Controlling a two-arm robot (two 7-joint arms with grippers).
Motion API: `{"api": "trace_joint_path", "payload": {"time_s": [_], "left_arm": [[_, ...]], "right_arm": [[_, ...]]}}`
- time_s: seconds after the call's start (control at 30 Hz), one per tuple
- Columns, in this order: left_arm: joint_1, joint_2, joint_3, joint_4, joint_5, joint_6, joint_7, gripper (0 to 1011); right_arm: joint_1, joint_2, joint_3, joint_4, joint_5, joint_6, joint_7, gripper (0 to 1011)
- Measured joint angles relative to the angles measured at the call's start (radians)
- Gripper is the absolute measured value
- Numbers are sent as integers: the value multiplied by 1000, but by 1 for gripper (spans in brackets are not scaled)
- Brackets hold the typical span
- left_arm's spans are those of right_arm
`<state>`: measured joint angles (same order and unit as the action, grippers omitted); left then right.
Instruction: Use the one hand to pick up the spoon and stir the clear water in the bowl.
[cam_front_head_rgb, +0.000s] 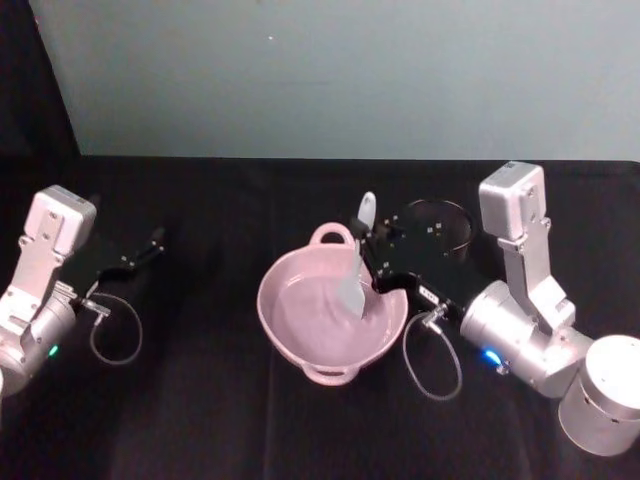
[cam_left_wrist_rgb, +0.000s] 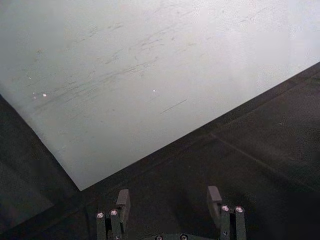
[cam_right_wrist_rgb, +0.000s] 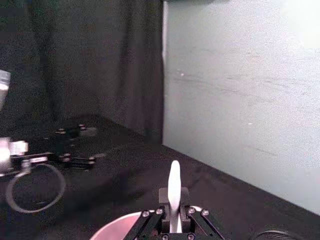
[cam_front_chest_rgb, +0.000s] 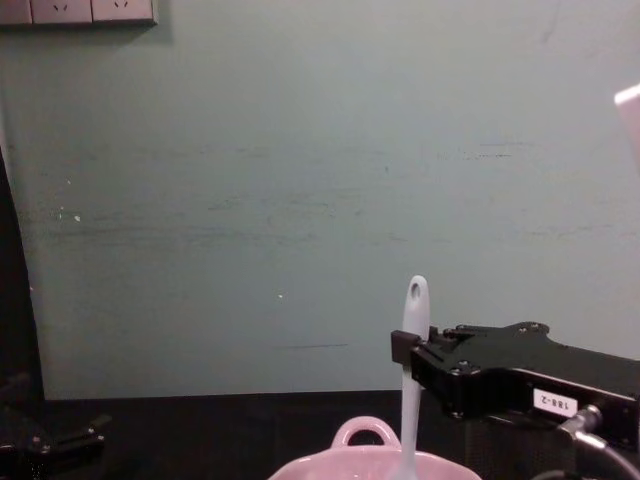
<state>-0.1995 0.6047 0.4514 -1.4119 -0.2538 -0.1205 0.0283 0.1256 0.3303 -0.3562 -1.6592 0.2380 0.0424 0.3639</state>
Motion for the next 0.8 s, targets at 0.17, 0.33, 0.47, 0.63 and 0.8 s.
{"api": "trace_joint_path", "payload": {"time_s": [0.17, 0.33, 0.47, 0.63, 0.8], "left_arm": [[0, 0, 0, 0, 0, 0, 0, 1011], [0, 0, 0, 0, 0, 0, 0, 1011], [0, 0, 0, 0, 0, 0, 0, 1011], [0, 0, 0, 0, 0, 0, 0, 1011], [0, 0, 0, 0, 0, 0, 0, 1011]], "right_arm": [[-25, 16, -5, -44, 32, 28, 20, 112], [-29, 21, -23, -65, 67, 59, 32, 112], [-19, 18, -42, -63, 81, 65, 37, 112], [7, 0, -70, -30, 92, 59, 37, 112], [36, -23, -90, 14, 90, 38, 31, 112]]}}
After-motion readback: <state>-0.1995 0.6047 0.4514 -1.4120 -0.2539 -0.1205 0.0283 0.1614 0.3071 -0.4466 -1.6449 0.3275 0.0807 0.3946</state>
